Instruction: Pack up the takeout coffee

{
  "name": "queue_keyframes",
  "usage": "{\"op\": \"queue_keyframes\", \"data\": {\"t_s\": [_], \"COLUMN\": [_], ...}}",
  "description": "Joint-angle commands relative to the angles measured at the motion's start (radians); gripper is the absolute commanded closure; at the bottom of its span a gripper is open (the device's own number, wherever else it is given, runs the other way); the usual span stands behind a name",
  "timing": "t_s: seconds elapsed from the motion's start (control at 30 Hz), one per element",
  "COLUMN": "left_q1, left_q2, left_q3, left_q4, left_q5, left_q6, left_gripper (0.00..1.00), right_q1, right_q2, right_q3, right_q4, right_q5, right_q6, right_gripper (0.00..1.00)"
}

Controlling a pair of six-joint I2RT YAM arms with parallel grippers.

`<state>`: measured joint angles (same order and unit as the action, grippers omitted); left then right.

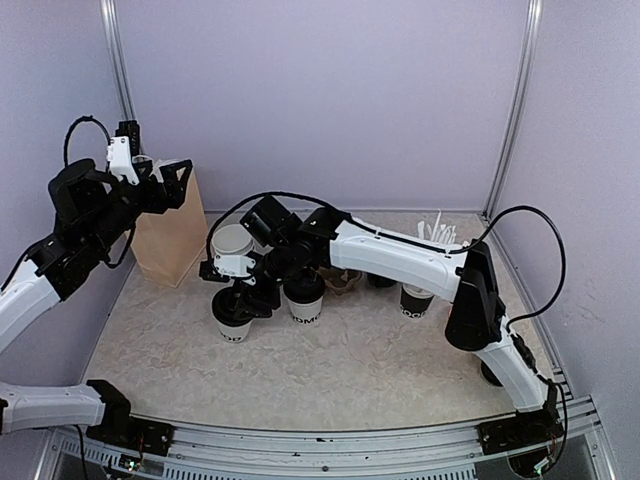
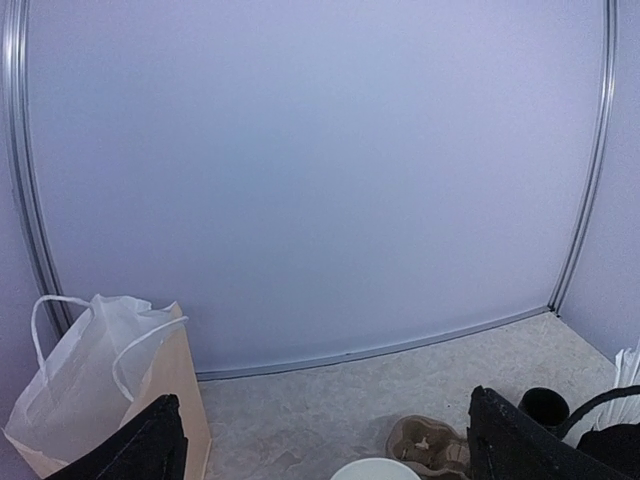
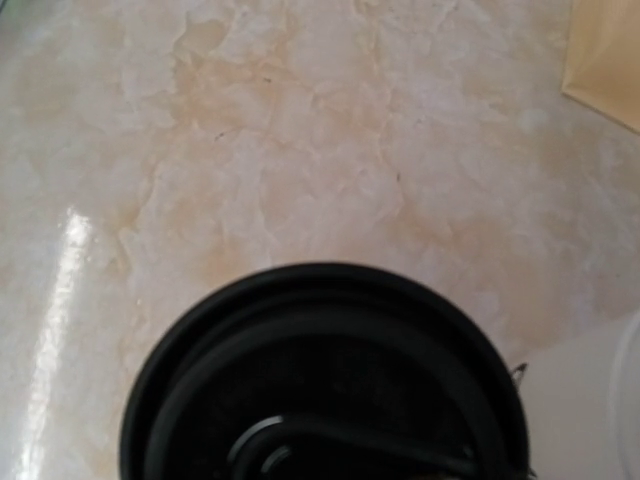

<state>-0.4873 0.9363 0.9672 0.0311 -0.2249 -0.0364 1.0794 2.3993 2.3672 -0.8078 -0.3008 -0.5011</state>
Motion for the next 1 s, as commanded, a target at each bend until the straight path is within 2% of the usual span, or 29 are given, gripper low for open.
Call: {"op": "queue_keyframes", "data": {"t_s": [0.0, 0.1, 0.4, 0.53, 0.63, 0.83, 0.97], "left_q1": [0.034, 0.041, 0.064, 0.064, 0.065, 0.065, 0.065], "left_q2": [0.003, 0.012, 0.032, 0.036, 0.040, 0.047, 0.048], "left_q3": [-0.005, -0.004, 0.000, 0.001, 0.002, 0.017, 0.020], "left_q4": [0.029, 0.029, 0.029, 0.027, 0.025, 0.007, 0.005], "left_q5": [0.085, 0.097, 0.131, 0.142, 0.155, 0.181, 0.188], "left_q6": [-0.041, -0.042, -0.053, -0.051, -0.046, -0.042, -0.043], "left_gripper": [0.05, 0.06, 0.06, 0.06, 0.08, 0.11, 0.11], "right_q1": [0.020, 0.020, 0.022, 0.022, 0.016, -0.043, -0.115], "right_q2": [0.050, 0.069, 0.048, -0.009, -0.091, -0.350, -0.455], "right_q3": [0.050, 0.068, 0.095, 0.067, -0.004, -0.298, -0.442], "right_q4": [0.038, 0.039, 0.021, -0.013, -0.021, 0.071, 0.102], "right_q5": [0.026, 0.020, -0.011, -0.018, 0.007, 0.053, 0.079], "right_q6": [0.050, 0.061, 0.069, 0.063, 0.044, 0.011, -0.013], "right_gripper": [0.31, 0.27, 0.06, 0.05, 0.10, 0.16, 0.18]}}
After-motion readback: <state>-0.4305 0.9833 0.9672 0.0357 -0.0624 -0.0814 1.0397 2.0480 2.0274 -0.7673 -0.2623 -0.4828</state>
